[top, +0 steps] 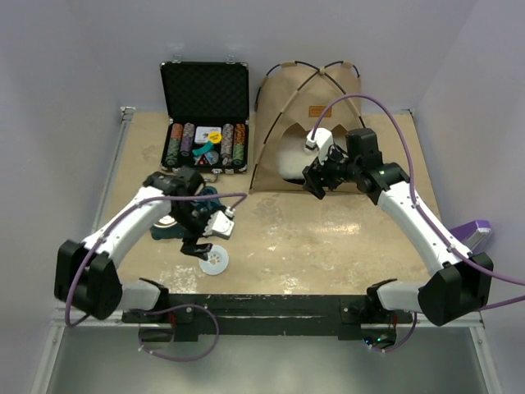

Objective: Set up the pet tent

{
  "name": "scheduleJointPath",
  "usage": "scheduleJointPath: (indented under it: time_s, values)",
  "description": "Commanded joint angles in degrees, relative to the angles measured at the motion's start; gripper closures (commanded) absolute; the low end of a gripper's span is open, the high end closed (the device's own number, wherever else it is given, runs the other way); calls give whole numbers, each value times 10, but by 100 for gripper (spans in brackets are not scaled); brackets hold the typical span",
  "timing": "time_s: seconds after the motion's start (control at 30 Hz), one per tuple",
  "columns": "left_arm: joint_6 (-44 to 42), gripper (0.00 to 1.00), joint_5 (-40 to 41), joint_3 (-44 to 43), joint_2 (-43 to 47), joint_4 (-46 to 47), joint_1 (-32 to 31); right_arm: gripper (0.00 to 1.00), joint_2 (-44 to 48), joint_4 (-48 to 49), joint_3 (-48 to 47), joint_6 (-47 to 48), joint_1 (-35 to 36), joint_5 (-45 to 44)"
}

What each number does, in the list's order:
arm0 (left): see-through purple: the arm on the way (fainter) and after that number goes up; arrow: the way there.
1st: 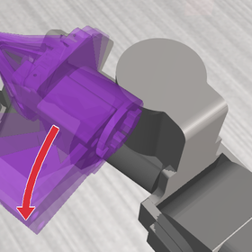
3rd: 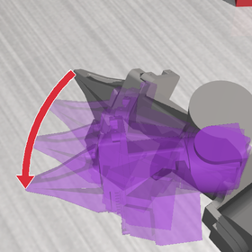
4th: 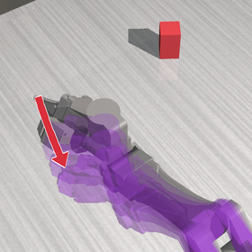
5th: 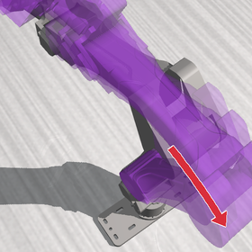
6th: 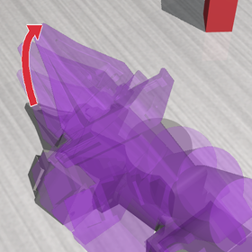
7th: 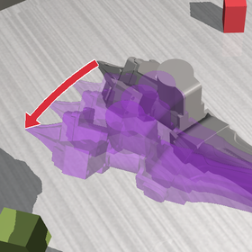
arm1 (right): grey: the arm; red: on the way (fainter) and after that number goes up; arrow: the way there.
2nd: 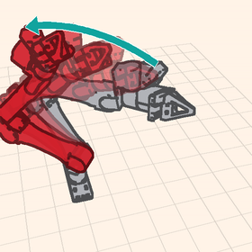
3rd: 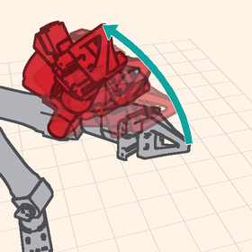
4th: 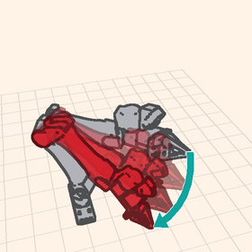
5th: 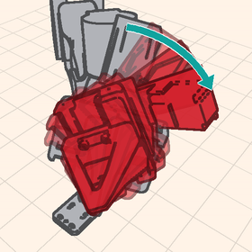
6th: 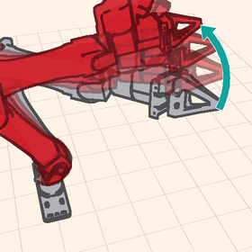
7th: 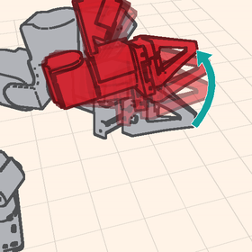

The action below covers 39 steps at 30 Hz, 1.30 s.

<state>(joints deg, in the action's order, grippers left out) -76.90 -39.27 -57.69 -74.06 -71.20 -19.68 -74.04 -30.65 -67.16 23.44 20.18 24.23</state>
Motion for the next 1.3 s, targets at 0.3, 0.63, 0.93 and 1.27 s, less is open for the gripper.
scheduleJointPath:
  time_s: [0.3,0.63,0.93,1.27]
  values:
    - [-178,26,90,-123,-259,-43,-129,20,17,0,-3,-3,-1,19]
    - [-205,42,165,-128,-339,-44,-159,20,27,-7,-5,-2,-1,16]
    - [-196,44,174,-104,-380,-43,-167,20,22,-5,-3,0,-1,21]
    - [-146,62,152,-100,-401,24,-168,21,27,-4,0,4,-1,17]
